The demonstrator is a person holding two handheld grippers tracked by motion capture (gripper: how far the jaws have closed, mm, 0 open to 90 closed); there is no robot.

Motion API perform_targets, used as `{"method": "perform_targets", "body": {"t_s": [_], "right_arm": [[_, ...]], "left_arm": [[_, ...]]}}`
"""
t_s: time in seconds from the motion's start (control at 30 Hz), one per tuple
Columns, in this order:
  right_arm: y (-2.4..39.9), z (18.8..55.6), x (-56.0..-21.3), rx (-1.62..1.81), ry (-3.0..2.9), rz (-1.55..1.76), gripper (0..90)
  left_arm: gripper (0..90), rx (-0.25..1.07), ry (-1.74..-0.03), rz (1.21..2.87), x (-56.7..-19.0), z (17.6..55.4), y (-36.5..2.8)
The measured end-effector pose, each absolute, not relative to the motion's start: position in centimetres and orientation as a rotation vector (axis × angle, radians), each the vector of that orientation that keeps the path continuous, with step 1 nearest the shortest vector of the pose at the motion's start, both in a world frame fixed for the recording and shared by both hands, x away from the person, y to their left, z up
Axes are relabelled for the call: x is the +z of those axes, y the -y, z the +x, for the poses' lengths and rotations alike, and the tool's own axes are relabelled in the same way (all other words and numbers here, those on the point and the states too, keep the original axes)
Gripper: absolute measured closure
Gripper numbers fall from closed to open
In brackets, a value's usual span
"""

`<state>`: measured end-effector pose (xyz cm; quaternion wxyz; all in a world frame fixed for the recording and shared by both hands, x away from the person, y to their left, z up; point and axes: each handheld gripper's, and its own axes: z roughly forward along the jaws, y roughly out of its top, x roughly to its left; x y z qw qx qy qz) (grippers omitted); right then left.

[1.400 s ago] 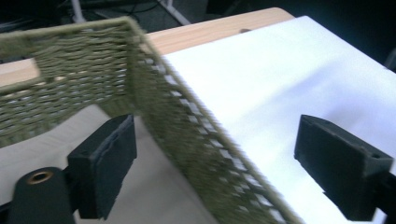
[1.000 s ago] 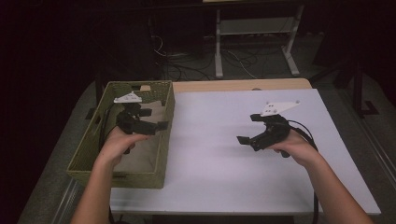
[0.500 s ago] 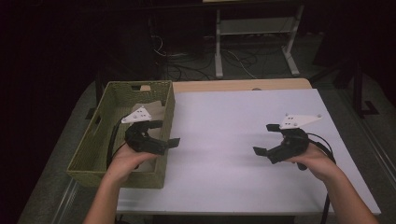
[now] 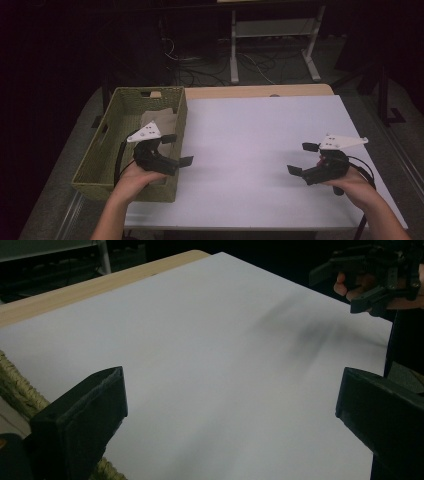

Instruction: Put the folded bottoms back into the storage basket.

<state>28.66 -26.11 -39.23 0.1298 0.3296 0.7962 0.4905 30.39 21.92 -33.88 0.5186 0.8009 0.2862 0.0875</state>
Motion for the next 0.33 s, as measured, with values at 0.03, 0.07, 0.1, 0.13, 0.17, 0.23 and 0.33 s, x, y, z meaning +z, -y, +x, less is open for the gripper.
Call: {"method": "perform_targets", "body": {"t_s": [0.03, 0.07, 0.1, 0.13, 0.17, 0.23, 0.33], "right_arm": [[26.3, 28.5, -39.4, 1.428, -2.311, 0.967, 0.1], [26.5, 28.4, -39.5, 1.427, -2.308, 0.972, 0.1], [26.7, 28.2, -39.6, 1.426, -2.302, 0.974, 0.1], [26.9, 28.1, -39.7, 1.426, -2.300, 0.977, 0.1], [27.0, 28.0, -39.8, 1.429, -2.301, 0.980, 0.1], [27.2, 27.8, -39.9, 1.433, -2.303, 0.980, 0.1], [27.4, 27.8, -40.0, 1.436, -2.296, 0.985, 0.1]], "left_arm": [[0.8, 0.210, -0.686, 1.924, -33.9, 30.4, -21.9], [0.8, 0.210, -0.684, 1.926, -33.9, 30.4, -21.9], [0.8, 0.210, -0.684, 1.928, -33.9, 30.4, -21.9], [1.0, 0.211, -0.685, 1.929, -33.9, 30.4, -21.8], [1.0, 0.212, -0.685, 1.930, -33.9, 30.4, -21.8], [1.0, 0.211, -0.686, 1.929, -33.9, 30.4, -21.8], [1.0, 0.213, -0.685, 1.928, -33.9, 30.4, -21.8]]}}
